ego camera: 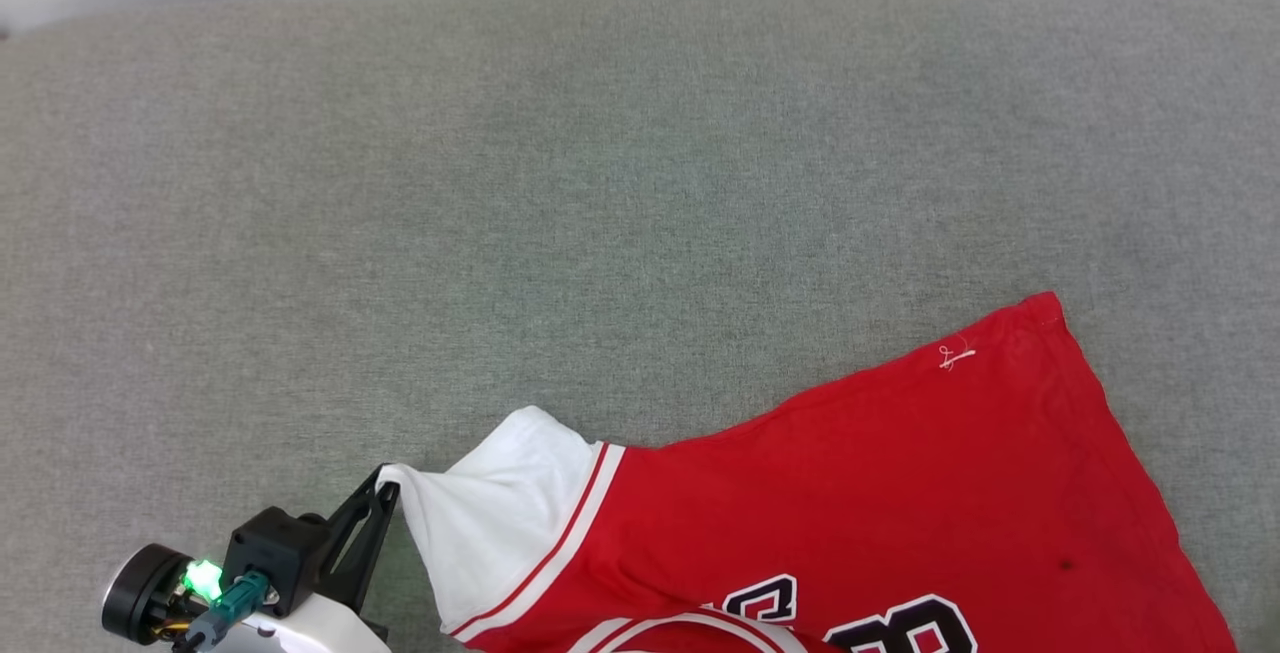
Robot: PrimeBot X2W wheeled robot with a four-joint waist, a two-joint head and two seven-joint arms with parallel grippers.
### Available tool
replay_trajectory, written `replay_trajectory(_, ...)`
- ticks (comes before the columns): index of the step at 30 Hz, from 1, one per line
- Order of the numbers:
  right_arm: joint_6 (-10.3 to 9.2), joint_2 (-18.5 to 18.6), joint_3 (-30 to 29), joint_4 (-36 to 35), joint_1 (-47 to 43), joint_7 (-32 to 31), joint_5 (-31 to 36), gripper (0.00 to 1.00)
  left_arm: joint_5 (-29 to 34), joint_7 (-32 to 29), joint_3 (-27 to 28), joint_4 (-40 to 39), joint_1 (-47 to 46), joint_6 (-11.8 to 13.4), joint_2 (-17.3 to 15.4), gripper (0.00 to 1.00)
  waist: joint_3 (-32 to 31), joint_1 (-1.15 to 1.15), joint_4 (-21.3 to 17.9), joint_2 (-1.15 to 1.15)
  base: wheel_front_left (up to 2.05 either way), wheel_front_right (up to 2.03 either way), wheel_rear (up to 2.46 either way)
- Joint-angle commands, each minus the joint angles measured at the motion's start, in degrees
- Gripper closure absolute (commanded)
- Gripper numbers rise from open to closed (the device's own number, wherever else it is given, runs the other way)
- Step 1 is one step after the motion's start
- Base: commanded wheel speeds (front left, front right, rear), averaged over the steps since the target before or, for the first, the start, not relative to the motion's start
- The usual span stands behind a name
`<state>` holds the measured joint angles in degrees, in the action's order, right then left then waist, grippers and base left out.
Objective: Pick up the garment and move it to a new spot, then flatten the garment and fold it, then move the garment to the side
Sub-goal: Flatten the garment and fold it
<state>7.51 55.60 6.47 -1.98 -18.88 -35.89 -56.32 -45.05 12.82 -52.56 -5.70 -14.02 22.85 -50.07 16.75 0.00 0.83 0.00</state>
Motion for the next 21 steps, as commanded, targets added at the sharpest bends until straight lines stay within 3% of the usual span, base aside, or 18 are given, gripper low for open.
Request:
replay_trajectory(1,-0.04,0.44,-1.79,-1.10,1.36,0.71,0.55,0.00,0.11,0.25,0.04,0.10,0.62,0.11,0.12,1.00,-0.49,0.00,0.15,0.00,0.00,0.00,0.00)
replay_trajectory(8,-0.04,3.32,-11.02,-9.71,8.18,-0.79,2.61,0.00,0.61,0.02,-0.69,-0.06,-0.14,-0.11,1.07,1.00,-0.85,0.00,1.38,0.00,0.00,0.00,0.00)
replay_trajectory(12,-0.05,5.16,-11.75,-14.30,14.53,-5.85,3.98,0.00,1.20,-0.30,-1.22,0.20,-1.28,-0.63,1.77,1.00,0.01,0.00,2.62,0.00,0.00,0.00,0.00)
replay_trajectory(17,-0.04,7.43,-5.48,-18.04,24.70,-14.92,6.62,0.00,2.05,-0.58,-1.62,0.77,-3.02,-1.39,3.06,1.00,1.49,0.00,4.07,0.00,0.00,0.00,0.00)
replay_trajectory(21,-0.05,4.58,2.46,-16.66,34.23,-22.59,7.75,0.00,2.64,-0.76,-1.83,1.25,-4.53,-1.83,4.14,1.00,2.78,0.00,5.21,0.00,0.00,0.00,0.00)
